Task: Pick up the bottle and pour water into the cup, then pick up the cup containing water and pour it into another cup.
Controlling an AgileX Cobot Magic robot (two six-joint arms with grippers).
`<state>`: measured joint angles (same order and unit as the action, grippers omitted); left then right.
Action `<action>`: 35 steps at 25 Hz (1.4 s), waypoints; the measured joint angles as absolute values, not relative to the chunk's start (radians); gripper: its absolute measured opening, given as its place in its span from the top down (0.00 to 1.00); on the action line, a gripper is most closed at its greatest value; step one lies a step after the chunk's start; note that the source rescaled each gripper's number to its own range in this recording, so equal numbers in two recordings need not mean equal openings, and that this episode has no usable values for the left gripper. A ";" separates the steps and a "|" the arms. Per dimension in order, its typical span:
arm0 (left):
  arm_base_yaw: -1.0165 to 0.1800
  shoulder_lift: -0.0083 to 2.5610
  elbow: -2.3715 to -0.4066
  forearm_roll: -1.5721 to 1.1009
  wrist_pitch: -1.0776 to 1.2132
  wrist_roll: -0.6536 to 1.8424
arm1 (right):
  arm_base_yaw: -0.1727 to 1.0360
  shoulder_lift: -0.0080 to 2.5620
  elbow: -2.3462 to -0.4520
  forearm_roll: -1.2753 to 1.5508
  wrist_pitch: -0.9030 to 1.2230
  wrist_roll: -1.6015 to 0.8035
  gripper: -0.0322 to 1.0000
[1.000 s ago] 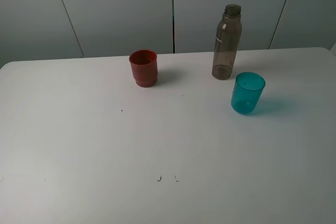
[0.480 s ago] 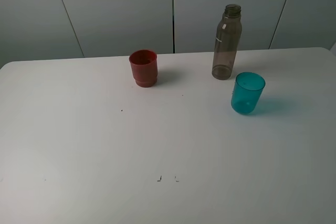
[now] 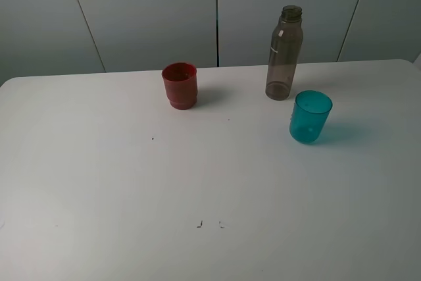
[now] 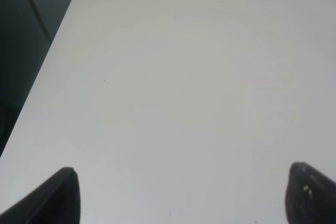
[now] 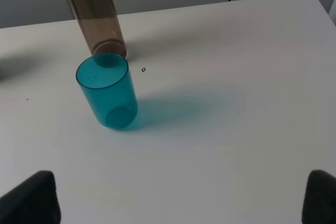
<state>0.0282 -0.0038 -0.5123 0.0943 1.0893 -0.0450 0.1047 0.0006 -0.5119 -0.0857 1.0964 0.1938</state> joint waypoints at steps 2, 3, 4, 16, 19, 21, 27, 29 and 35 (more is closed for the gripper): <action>0.028 -0.004 -0.512 0.094 1.089 -0.045 | 0.103 0.001 -0.512 -0.086 1.096 0.194 0.00; 0.028 -0.004 -0.512 0.094 1.089 -0.045 | 0.103 0.001 -0.512 -0.086 1.096 0.194 0.00; 0.028 -0.004 -0.512 0.094 1.089 -0.045 | 0.103 0.001 -0.512 -0.086 1.096 0.194 0.00; 0.028 -0.004 -0.512 0.094 1.089 -0.045 | 0.103 0.001 -0.512 -0.084 1.096 0.189 0.00; 0.028 -0.004 -0.512 0.094 1.089 -0.045 | 0.103 0.001 -0.512 -0.080 1.096 0.189 0.00; 0.028 -0.004 -0.512 0.094 1.089 -0.045 | 0.103 0.001 -0.512 -0.076 1.096 0.189 0.00; 0.028 -0.004 -0.512 0.094 1.089 -0.045 | 0.103 0.001 -0.512 -0.072 1.096 0.189 0.00; 0.028 -0.004 -0.512 0.094 1.089 -0.045 | 0.103 0.001 -0.512 -0.070 1.096 0.189 0.00; 0.028 -0.004 -0.512 0.094 1.089 -0.045 | 0.103 0.001 -0.512 -0.070 1.096 0.190 0.00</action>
<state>0.0282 -0.0038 -0.5123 0.0943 1.0893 -0.0450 0.1033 0.0006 -0.5119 -0.0700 1.0964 0.1905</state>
